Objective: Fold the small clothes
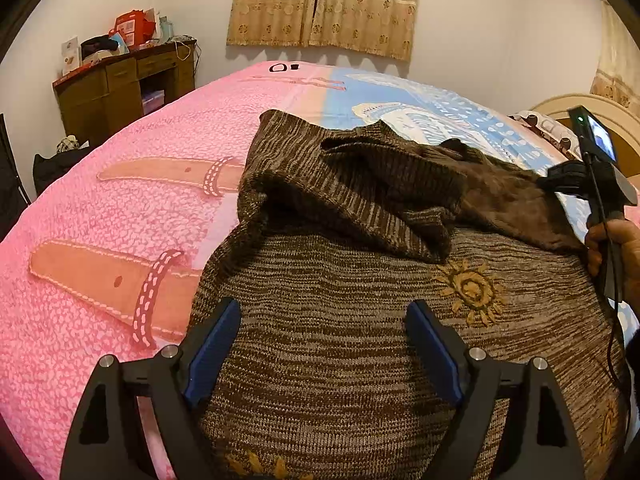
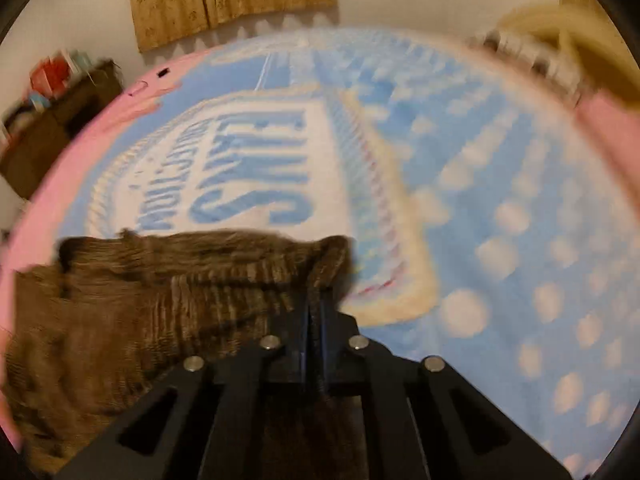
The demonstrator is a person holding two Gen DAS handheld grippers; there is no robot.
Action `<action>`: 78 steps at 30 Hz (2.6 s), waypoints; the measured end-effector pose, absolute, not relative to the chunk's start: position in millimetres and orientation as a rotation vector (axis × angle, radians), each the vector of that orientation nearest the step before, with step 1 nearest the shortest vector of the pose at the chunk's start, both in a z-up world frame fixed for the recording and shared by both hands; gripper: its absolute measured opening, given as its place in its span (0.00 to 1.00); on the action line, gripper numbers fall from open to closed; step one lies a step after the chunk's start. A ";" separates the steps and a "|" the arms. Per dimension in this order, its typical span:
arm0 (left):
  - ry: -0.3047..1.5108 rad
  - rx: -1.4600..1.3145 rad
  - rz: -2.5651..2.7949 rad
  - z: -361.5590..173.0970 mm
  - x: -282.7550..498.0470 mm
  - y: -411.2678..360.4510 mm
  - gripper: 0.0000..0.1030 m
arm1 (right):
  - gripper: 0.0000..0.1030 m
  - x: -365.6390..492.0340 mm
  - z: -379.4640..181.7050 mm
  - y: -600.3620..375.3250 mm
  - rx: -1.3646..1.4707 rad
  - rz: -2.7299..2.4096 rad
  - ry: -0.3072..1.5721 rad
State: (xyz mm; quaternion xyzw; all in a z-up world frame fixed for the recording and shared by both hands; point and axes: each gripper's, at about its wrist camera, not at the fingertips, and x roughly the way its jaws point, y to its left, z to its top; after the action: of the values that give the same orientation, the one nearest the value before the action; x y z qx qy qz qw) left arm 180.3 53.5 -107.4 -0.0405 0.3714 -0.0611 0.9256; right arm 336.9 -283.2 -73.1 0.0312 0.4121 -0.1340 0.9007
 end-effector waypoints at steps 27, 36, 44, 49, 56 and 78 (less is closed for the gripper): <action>0.715 -0.198 -0.181 -106.4 170.9 72.9 0.83 | 0.09 331.4 -87.3 -20.9 -0.358 0.363 0.990; 0.715 -0.196 -0.182 -106.5 168.0 74.6 0.83 | 0.11 329.1 -25.2 -131.8 0.087 0.403 0.757; 0.722 -0.176 -0.169 -104.5 172.4 65.5 0.83 | 0.24 323.8 -106.8 -218.1 0.277 0.230 0.860; 0.732 -0.159 -0.155 -104.3 175.9 56.4 0.83 | 0.70 286.6 -76.6 -246.1 0.363 0.065 0.724; 0.770 -0.151 -0.059 -95.4 190.6 58.3 0.83 | 0.62 273.1 -75.8 -211.2 0.254 0.161 0.800; 0.804 -0.245 0.319 -101.0 246.7 109.9 0.83 | 0.57 252.3 -80.3 -235.9 0.291 0.134 0.825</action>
State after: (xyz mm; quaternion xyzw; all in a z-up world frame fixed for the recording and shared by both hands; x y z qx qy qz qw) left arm 246.7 109.9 -101.0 -0.1186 0.3885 0.1540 0.9007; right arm 252.3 -235.9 -80.3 0.1410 0.3992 0.0650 0.9036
